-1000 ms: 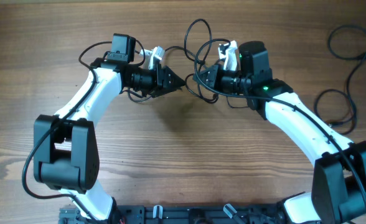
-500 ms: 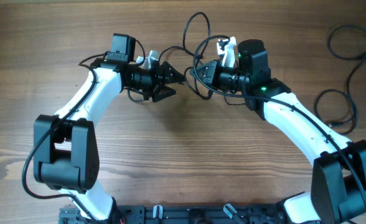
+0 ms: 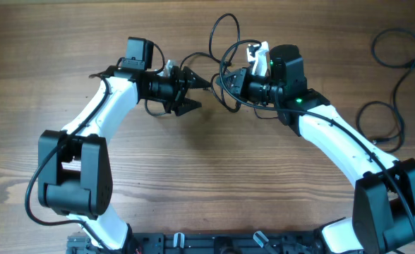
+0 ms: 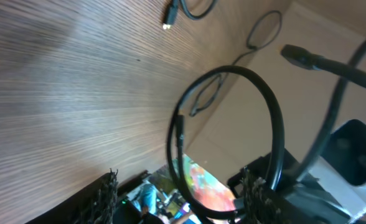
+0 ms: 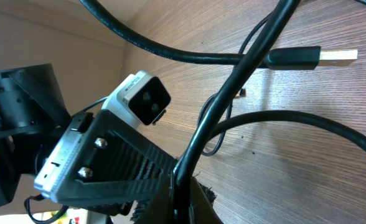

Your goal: Untangle cables

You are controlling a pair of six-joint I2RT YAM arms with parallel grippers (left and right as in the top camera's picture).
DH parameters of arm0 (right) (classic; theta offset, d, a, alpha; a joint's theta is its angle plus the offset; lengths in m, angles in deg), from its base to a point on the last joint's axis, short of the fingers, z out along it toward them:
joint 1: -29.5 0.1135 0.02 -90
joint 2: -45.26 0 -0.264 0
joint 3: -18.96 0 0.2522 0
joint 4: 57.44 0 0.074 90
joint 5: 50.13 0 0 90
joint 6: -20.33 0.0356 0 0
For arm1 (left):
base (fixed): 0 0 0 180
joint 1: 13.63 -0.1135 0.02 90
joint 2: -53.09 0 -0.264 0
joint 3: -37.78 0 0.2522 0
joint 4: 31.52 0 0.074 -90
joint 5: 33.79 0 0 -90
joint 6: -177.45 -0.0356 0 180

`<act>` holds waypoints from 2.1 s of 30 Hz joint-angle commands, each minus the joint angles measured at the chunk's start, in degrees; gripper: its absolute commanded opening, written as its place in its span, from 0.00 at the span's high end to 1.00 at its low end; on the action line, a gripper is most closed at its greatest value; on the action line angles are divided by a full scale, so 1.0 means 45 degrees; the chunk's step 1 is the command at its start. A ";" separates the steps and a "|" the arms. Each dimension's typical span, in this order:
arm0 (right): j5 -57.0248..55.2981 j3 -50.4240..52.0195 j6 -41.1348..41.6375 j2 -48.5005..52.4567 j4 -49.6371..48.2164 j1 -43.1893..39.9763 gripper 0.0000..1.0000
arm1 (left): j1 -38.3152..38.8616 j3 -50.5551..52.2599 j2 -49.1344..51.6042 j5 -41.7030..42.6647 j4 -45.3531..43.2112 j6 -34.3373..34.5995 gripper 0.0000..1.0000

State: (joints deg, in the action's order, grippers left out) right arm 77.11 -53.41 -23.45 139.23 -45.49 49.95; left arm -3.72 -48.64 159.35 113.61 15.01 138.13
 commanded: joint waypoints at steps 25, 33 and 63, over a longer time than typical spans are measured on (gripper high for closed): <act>0.0549 -0.0029 0.2113 0.0359 -0.1413 0.0053 0.96 | 0.0015 -0.0141 -0.0277 0.0379 -0.1753 0.0656 0.46; 0.0500 -0.0029 0.2123 0.0359 -0.1651 0.0024 0.96 | 0.0024 -0.0141 -0.0277 0.0228 -0.1749 0.0539 0.93; -0.2832 -0.0034 -0.1962 0.0049 0.3313 -0.2657 0.96 | -0.0107 -0.0141 -0.0277 -0.7820 0.0913 -0.1851 0.92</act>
State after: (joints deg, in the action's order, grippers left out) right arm 62.05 -53.33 -25.20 140.72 -33.16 39.20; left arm -3.87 -48.86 159.35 81.22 19.14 131.87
